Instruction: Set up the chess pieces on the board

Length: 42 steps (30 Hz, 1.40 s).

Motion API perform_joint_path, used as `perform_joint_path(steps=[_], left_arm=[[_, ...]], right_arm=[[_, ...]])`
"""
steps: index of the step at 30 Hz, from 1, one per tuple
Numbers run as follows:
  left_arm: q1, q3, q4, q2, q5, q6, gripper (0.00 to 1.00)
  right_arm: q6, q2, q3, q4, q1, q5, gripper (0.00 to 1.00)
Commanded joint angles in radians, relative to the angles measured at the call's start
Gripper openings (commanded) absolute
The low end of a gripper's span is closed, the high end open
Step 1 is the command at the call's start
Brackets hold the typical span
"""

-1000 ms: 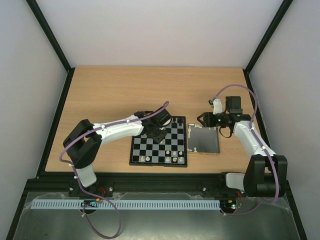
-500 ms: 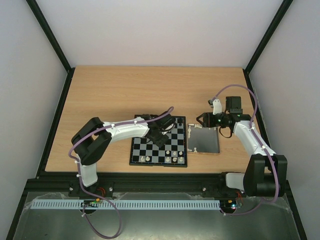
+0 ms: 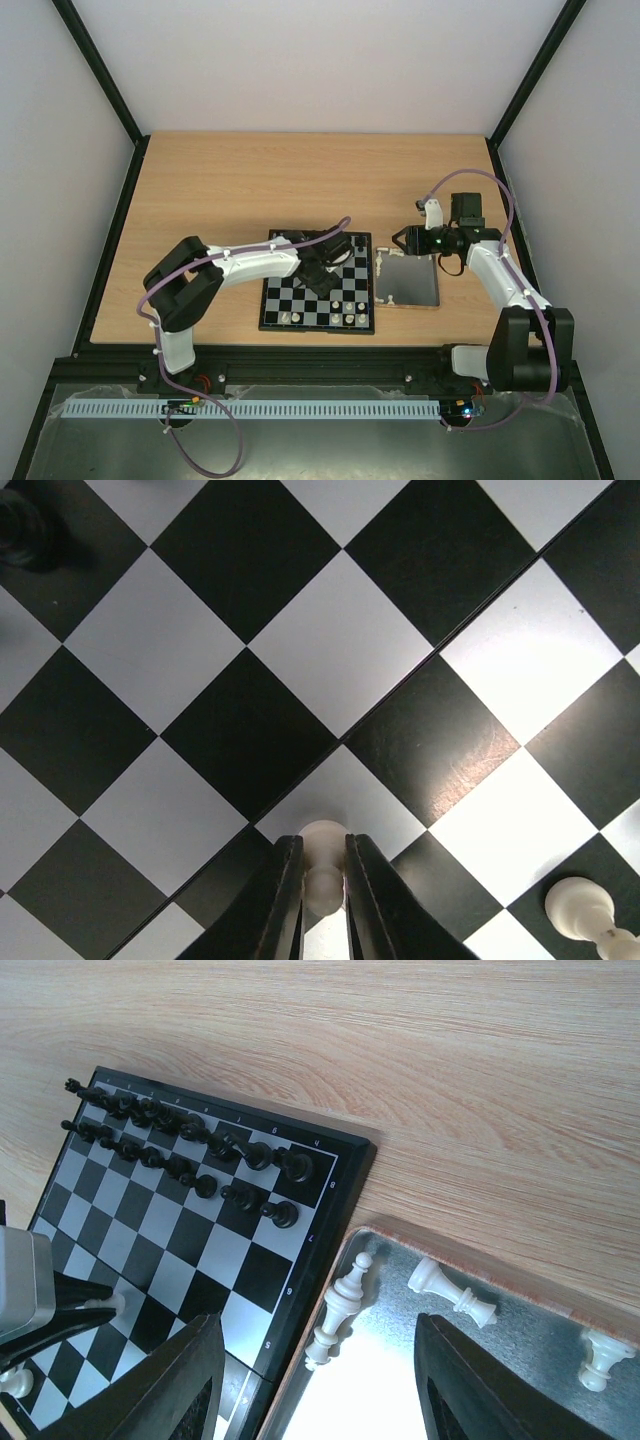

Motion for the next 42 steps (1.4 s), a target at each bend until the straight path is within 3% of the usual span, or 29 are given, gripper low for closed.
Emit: perform_joint_path(steps=[1,13,33,42], left_arm=[[-0.038,-0.004,-0.032,-0.042,0.015,0.009,0.13],[-0.094,-0.060,-0.062,-0.066,0.075,0.017,0.13],[-0.126,-0.105,-0.081,-0.075,0.046,-0.038,0.14],[-0.127,-0.091,-0.072,-0.068,0.036,-0.049,0.23]], right_arm=[[-0.015,0.014,-0.005,-0.054,-0.004,-0.026,0.53],[-0.017,0.031,-0.003,-0.058,-0.004,-0.033,0.53],[-0.021,0.038,-0.002,-0.063,-0.004,-0.051,0.53],[-0.024,0.037,-0.002,-0.067,-0.004,-0.053,0.53]])
